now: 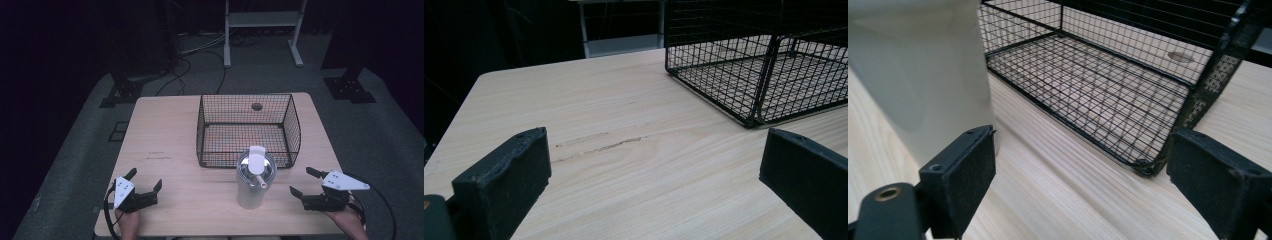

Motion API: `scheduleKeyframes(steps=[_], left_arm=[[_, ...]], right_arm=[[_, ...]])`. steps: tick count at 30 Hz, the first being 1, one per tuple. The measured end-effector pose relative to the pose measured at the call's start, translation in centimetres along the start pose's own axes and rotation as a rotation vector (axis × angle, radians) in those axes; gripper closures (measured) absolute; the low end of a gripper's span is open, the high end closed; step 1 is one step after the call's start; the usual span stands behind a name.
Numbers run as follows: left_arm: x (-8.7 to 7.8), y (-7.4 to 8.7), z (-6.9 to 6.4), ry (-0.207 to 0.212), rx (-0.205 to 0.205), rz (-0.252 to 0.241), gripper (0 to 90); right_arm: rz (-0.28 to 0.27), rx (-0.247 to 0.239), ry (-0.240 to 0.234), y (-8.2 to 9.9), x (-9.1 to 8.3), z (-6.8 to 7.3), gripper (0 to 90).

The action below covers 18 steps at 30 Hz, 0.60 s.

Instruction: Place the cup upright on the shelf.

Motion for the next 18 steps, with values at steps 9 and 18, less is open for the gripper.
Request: scheduleKeyframes(steps=[9, 18], left_arm=[[0.0, 0.0, 0.0, 0.001, 0.000, -0.002, 0.0], [0.0, 0.0, 0.0, 0.002, -0.002, -0.001, 0.0]], right_arm=[[0.012, -0.041, -0.064, -0.9, 0.6, 2.0, 10.6], [0.018, -0.061, -0.126, -1.5, 1.3, 3.4, 10.2]])
Point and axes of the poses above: each handheld gripper's, and its own axes: x roughly forward along the jaws, y roughly out of its underside, z roughly to its left, the point moved 5 cm from there along x, roughly forward along the jaws, and after that the axes turned 13 degrees about -y, right-handed, at the moved point
